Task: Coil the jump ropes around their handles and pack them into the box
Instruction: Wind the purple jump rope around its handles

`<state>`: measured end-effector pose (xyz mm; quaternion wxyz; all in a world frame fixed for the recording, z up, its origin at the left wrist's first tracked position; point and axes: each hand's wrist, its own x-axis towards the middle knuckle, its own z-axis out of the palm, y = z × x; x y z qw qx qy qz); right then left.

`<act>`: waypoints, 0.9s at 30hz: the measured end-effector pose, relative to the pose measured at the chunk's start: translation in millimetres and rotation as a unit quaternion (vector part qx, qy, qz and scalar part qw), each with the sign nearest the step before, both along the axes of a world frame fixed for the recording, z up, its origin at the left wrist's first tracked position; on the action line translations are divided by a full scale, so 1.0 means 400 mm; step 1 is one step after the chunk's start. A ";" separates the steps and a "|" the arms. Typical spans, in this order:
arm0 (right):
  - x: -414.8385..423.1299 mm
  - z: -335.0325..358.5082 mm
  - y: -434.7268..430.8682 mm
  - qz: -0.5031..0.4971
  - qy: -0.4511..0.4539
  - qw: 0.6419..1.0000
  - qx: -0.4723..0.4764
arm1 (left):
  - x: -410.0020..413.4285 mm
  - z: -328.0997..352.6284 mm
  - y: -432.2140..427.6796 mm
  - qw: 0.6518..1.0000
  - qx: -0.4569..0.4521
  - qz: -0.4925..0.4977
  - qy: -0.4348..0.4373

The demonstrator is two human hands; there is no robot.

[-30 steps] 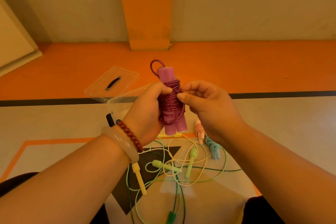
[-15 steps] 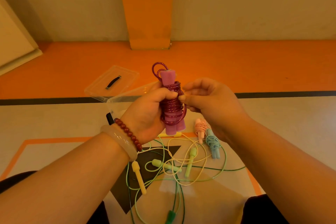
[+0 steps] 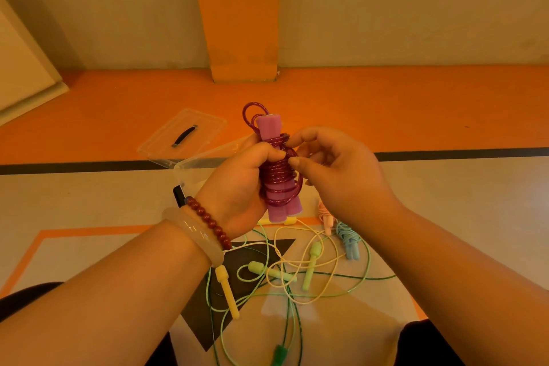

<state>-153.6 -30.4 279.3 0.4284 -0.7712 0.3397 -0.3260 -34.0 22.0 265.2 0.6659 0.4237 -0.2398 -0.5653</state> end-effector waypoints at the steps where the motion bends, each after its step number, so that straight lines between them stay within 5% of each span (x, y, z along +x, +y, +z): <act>1: -0.001 -0.002 0.003 0.002 0.011 1.000 -0.023 | 0.002 0.001 0.002 1.000 0.002 -0.005 0.010; 14: -0.004 0.023 -0.018 0.073 0.110 0.989 -0.059 | 0.005 -0.004 0.006 1.000 0.015 -0.002 0.002; 27: -0.015 0.027 -0.012 0.042 0.187 0.981 0.011 | -0.004 -0.035 0.008 0.987 -0.020 0.018 -0.160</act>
